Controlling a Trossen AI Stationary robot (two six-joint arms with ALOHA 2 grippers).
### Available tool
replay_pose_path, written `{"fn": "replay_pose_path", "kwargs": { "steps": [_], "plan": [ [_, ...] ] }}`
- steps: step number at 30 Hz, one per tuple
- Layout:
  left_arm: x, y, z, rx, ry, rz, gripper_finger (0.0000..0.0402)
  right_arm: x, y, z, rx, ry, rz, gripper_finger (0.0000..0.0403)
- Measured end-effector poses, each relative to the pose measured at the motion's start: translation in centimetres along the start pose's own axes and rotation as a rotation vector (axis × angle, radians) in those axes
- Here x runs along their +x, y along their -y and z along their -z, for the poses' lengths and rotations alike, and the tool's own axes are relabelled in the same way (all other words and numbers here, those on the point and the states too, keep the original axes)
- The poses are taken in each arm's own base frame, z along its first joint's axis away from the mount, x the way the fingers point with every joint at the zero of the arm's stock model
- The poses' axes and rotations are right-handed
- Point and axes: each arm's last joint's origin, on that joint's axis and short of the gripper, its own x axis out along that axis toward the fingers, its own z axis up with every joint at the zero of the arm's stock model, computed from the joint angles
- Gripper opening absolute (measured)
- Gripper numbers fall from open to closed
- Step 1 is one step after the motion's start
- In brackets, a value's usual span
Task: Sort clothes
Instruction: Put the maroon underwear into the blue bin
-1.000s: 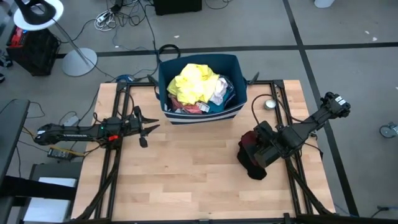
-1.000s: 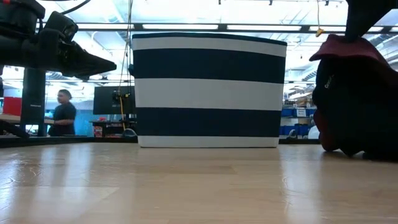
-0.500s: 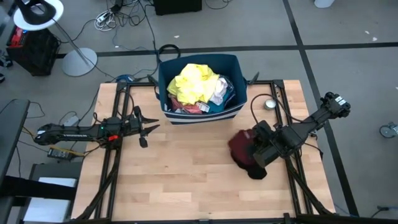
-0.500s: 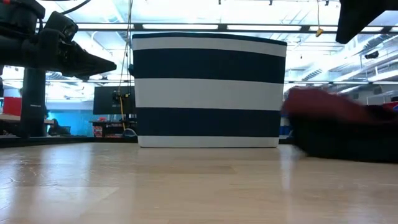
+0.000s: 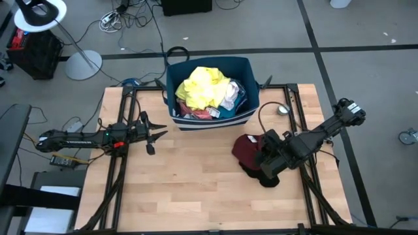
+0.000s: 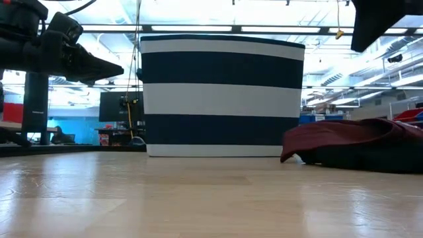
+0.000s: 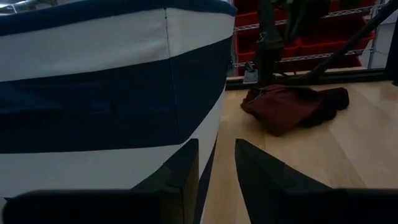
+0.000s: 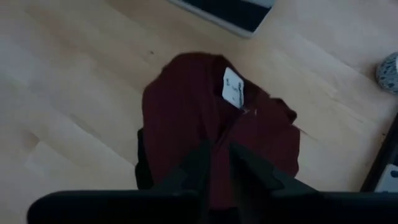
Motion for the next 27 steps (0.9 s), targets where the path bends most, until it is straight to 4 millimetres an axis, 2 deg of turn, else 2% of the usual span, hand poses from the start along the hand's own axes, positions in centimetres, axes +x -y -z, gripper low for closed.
{"fn": "replay_pose_path", "kwargs": {
  "steps": [6,13,19,23,27],
  "plan": [
    [0.0,0.0,0.0,0.0,0.0,0.0,0.011,2.1,-2.1,1.2,-0.006,-0.044,0.077,0.0078],
    [0.0,0.0,0.0,0.0,-0.001,0.0,0.011,4.0,-3.6,2.9,0.032,-0.083,0.178,0.0132],
    [0.0,0.0,0.0,0.0,0.0,0.0,0.011,4.9,-2.9,4.7,0.081,-0.071,0.235,0.0166],
    [0.0,0.0,0.0,0.0,-0.001,0.0,0.011,6.3,-2.5,6.0,0.151,-0.084,0.122,0.0169],
    [0.0,0.0,0.0,0.0,-0.001,0.0,0.011,7.9,-2.5,6.7,0.147,-0.084,0.058,0.0169]
  ]
}}
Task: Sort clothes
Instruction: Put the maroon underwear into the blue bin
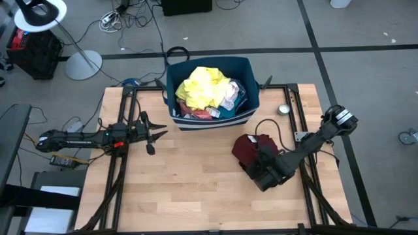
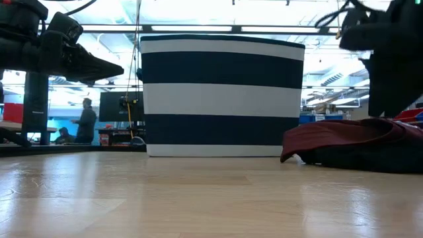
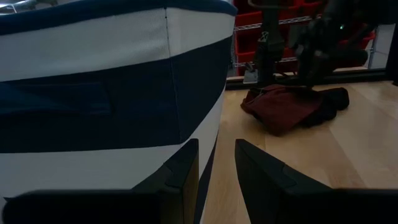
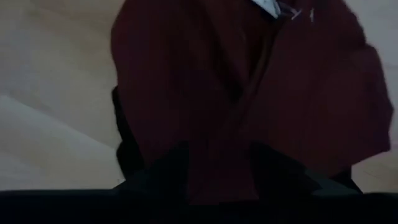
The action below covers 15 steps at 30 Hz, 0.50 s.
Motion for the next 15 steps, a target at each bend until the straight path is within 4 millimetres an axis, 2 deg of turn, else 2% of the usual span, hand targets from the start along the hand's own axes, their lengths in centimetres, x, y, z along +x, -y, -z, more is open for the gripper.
{"fn": "replay_pose_path", "kwargs": {
  "steps": [7,9,12,13,15],
  "plan": [
    [0.0,0.0,0.0,-0.004,-0.002,0.0,0.011,2.9,1.7,0.3,0.029,-0.062,0.091,0.0158],
    [0.0,0.0,0.0,-0.005,-0.003,0.0,0.011,3.1,1.9,0.4,0.018,-0.066,0.094,0.0126],
    [0.0,0.0,0.1,-0.005,-0.006,0.001,0.011,2.9,1.6,0.3,-0.013,-0.07,0.078,0.0036],
    [0.0,0.0,0.1,-0.004,-0.009,0.001,0.011,2.6,1.4,0.2,-0.028,-0.072,0.07,0.0019],
    [0.0,0.0,0.1,-0.005,-0.009,0.001,0.011,1.8,1.0,-0.2,-0.034,-0.072,0.067,0.0014]
  ]
}}
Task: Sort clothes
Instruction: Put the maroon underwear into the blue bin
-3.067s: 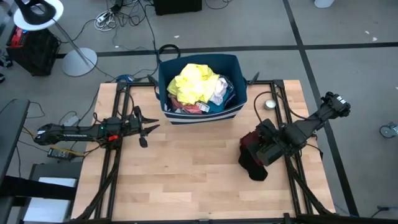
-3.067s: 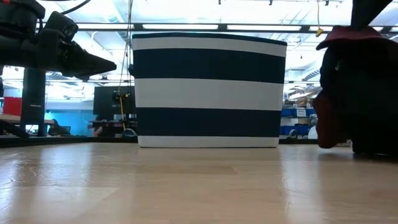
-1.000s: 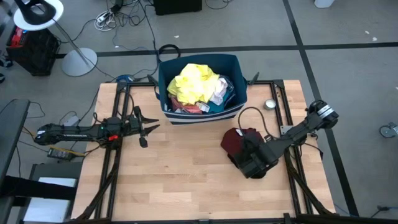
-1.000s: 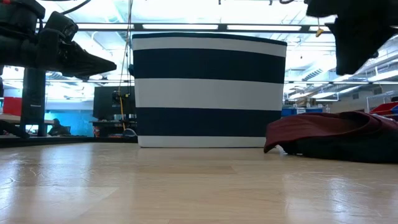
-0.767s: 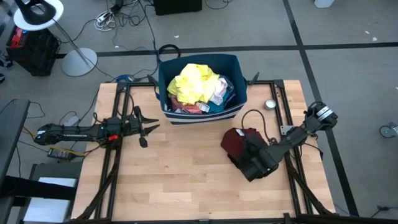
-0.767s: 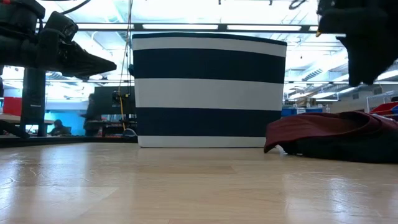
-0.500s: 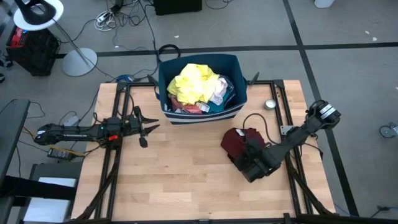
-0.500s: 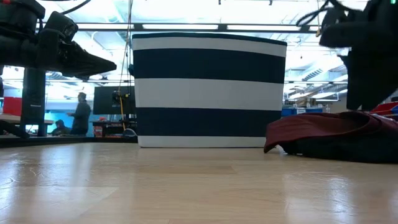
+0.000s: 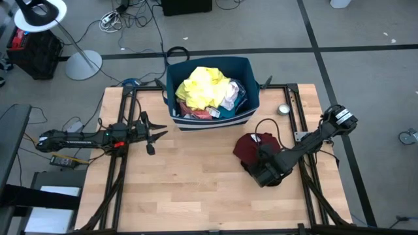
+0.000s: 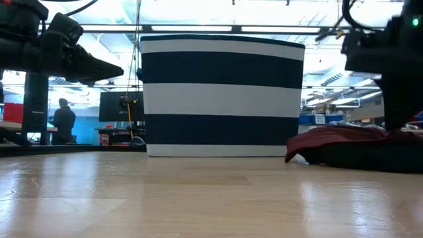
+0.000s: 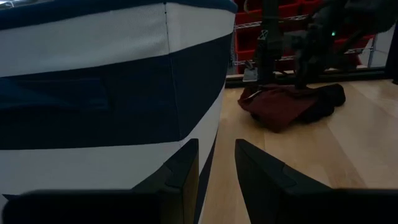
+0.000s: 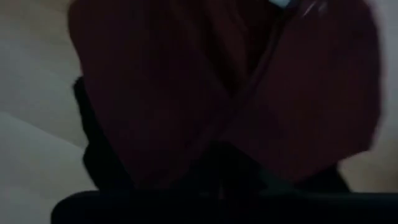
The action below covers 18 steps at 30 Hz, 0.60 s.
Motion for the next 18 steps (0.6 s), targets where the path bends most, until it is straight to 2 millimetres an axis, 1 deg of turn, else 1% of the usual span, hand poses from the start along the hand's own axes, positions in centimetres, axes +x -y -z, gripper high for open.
{"fn": "replay_pose_path", "kwargs": {
  "steps": [3,9,11,14,18],
  "plan": [
    [0.0,0.0,0.0,0.0,0.0,0.0,0.011,-2.0,-0.3,-0.8,-0.02,0.013,0.03,0.0005],
    [0.0,0.0,0.0,0.0,0.002,0.0,0.011,-7.2,-0.5,-2.9,-0.048,0.087,0.072,0.0002],
    [0.0,0.0,0.0,0.004,0.002,-0.001,0.011,-8.2,-0.6,-3.3,-0.054,0.086,0.065,0.0004],
    [0.0,0.0,-0.1,0.002,0.01,-0.001,0.011,-8.6,-0.8,-3.5,-0.077,0.097,0.039,0.0006],
    [0.0,0.0,-0.1,0.003,0.011,-0.001,0.011,-7.5,-1.2,-3.0,-0.064,0.105,0.005,0.0013]
  ]
}}
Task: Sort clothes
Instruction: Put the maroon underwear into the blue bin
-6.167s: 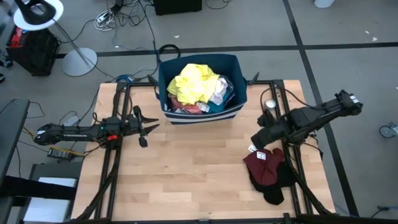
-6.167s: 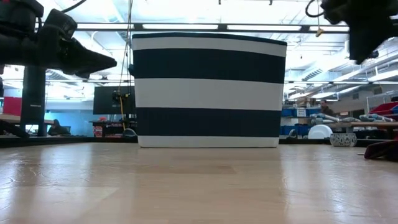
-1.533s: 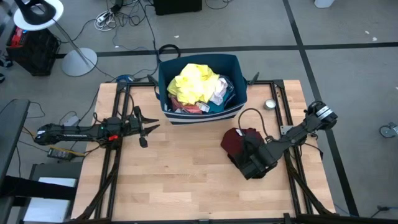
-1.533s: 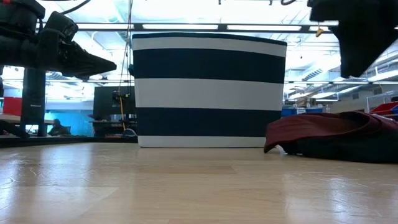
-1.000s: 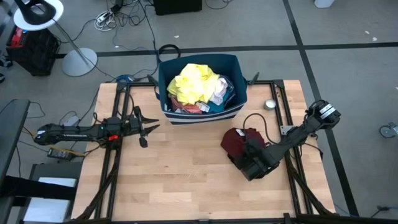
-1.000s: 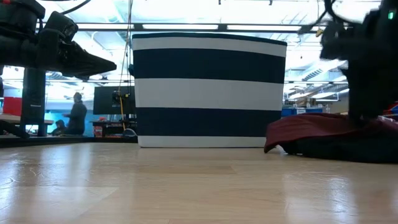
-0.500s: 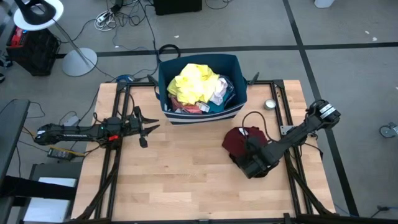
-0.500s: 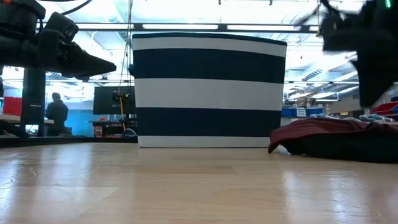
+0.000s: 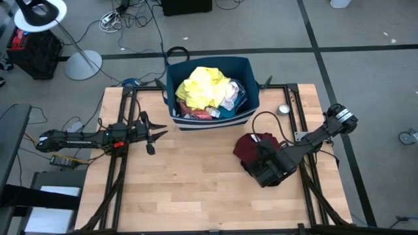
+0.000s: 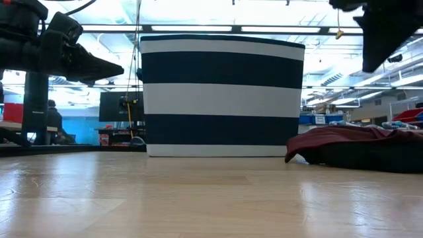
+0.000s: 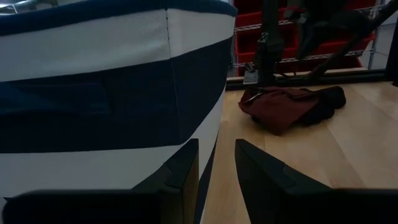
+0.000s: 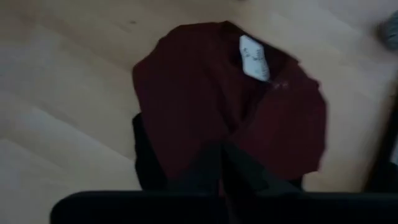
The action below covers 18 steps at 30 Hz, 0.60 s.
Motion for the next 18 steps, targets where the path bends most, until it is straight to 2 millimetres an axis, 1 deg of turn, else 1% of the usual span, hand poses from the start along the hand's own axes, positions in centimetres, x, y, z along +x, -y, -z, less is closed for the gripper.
{"fn": "replay_pose_path", "kwargs": {
  "steps": [4,8,11,15,18],
  "plan": [
    [0.0,0.0,0.0,0.0,0.0,0.0,0.011,1.8,-0.2,1.0,0.016,0.02,-0.029,0.0037],
    [0.0,0.0,0.0,0.001,-0.002,0.0,0.011,4.0,1.0,2.6,0.054,0.052,0.043,0.0071],
    [0.0,0.0,0.0,0.002,-0.004,0.0,0.011,5.3,2.0,3.9,0.099,0.031,0.06,0.0092],
    [0.0,0.0,0.0,0.003,-0.004,0.001,0.011,6.1,2.9,4.8,0.161,0.001,-0.068,0.0104],
    [0.0,0.0,0.0,0.003,-0.004,0.001,0.011,6.0,3.7,4.8,0.174,0.041,-0.154,0.0105]
  ]
}}
